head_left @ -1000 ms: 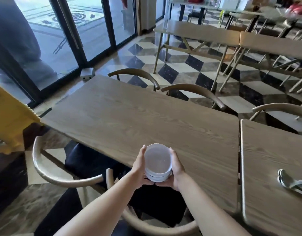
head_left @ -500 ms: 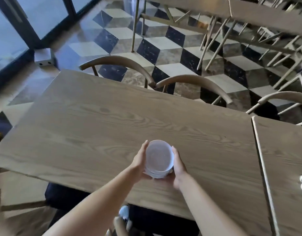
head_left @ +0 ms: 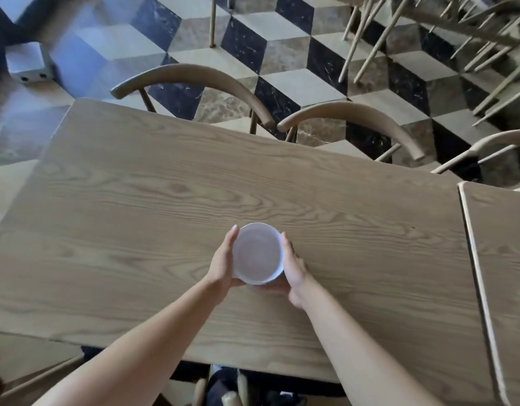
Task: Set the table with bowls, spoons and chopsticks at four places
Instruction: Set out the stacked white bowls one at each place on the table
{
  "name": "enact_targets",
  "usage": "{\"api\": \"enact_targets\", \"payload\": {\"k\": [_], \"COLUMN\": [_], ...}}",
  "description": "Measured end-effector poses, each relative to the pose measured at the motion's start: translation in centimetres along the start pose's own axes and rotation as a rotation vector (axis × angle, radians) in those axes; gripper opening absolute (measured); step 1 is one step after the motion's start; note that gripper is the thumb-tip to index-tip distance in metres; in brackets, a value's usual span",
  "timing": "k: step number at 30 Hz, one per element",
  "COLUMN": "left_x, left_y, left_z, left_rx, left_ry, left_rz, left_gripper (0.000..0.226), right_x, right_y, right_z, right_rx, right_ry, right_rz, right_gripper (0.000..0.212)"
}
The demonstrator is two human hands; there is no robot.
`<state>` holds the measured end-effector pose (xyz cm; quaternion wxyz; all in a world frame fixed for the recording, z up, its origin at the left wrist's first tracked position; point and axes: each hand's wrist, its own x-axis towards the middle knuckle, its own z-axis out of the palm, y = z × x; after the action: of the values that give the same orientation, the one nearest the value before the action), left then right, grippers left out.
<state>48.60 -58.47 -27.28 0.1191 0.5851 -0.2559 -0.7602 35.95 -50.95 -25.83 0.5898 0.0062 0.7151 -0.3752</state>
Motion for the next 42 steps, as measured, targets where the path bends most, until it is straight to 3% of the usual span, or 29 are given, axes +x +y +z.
{"api": "enact_targets", "payload": {"k": [3,4,6,8,9,11,13,16,20,30,34,42], "left_x": [0.3,0.4,1.0,1.7,1.9,2.7,3.5,4.6,5.3,4.8,4.8,5.0], "left_y": [-0.2,-0.7,-2.5,-5.3,-6.9,-10.1,-12.0,-12.8,-13.4,-13.2,-13.2,-13.4], "left_z": [-0.8,-1.2,-2.8,-4.8,-5.6,-6.0,-5.3,-4.3,-4.4,-4.3,-4.1,-4.2], "left_rx": [-0.005,-0.020,0.084,0.521,0.758,1.109,1.244,1.284,1.280,1.229,1.209,1.206], "left_ry": [0.001,0.073,0.410,0.679,0.713,0.662,0.628,0.740,0.842,0.858,0.873,0.883], "left_rz": [0.053,0.115,0.339,0.509,0.504,0.434,0.374,0.362,0.453,0.447,0.461,0.477], "left_gripper": [0.056,0.059,0.059,0.053,0.053,0.066,0.081,0.089,0.090,0.089,0.090,0.089], "right_x": [-0.2,-0.3,-0.5,-1.0,-1.2,-1.3,-1.2,-0.9,-0.6,-4.4,-5.4,-7.3], "right_y": [0.0,-0.1,-0.2,-0.7,-0.8,-1.0,-0.9,-0.8,-0.4,0.8,3.6,12.1], "right_z": [-0.8,-1.2,-2.1,-2.5,-2.6,-2.5,-2.3,-2.0,-2.5,-5.4,-10.3,-18.5], "right_rx": [-0.162,-0.255,-0.466,-0.604,-0.662,-0.790,-0.872,-0.892,-0.843,-0.599,-0.558,-0.403], "right_ry": [0.028,0.053,0.124,0.174,0.188,0.203,0.211,0.213,0.237,0.133,0.204,0.387], "right_rz": [-0.150,-0.221,-0.306,-0.338,-0.352,-0.377,-0.421,-0.501,-0.658,-0.840,-0.732,-0.297], "right_gripper": [0.059,0.054,0.052,0.054,0.054,0.052,0.041,0.022,0.017,0.015,0.018,0.018]}}
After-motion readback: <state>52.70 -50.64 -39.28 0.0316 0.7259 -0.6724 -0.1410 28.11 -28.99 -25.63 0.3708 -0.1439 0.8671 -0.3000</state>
